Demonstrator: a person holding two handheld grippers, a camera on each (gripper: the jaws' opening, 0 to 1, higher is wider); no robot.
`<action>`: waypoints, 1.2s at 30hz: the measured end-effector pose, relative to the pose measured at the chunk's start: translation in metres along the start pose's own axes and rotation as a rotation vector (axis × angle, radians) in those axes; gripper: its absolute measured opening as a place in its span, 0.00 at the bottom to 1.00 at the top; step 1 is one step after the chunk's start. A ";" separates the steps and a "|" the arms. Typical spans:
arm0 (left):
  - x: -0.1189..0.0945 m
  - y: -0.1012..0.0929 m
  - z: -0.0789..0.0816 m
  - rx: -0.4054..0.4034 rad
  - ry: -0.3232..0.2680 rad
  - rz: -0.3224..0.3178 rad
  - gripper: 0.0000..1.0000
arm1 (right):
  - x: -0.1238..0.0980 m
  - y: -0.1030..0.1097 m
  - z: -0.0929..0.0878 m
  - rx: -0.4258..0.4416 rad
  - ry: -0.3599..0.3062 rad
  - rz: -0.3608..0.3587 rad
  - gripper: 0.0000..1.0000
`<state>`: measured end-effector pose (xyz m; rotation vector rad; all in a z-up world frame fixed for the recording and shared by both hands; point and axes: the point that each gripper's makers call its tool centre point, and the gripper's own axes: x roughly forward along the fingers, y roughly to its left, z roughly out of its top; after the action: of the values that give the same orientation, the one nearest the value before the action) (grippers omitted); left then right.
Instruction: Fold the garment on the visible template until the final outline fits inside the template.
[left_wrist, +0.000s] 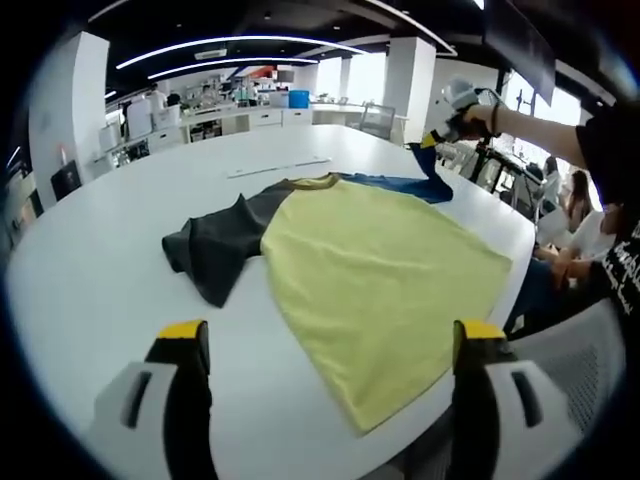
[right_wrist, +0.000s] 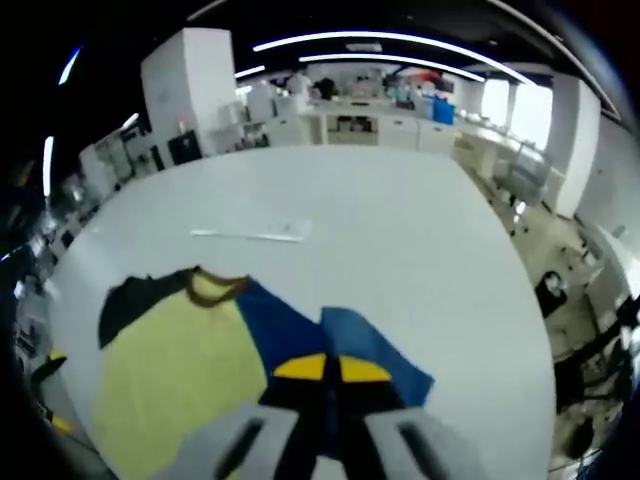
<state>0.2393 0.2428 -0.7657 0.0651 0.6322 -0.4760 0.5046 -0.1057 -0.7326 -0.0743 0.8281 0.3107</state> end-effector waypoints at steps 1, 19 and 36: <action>0.000 0.001 -0.001 -0.002 0.001 0.002 0.99 | 0.001 0.004 0.003 -0.008 0.000 0.007 0.00; 0.000 0.005 0.000 -0.019 -0.010 0.006 0.99 | 0.014 0.066 0.036 -0.042 -0.022 0.101 0.00; 0.000 0.009 -0.005 -0.029 0.003 0.013 0.99 | 0.027 0.127 0.046 -0.090 -0.010 0.190 0.00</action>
<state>0.2401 0.2522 -0.7706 0.0420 0.6409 -0.4541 0.5163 0.0305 -0.7142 -0.0778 0.8125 0.5274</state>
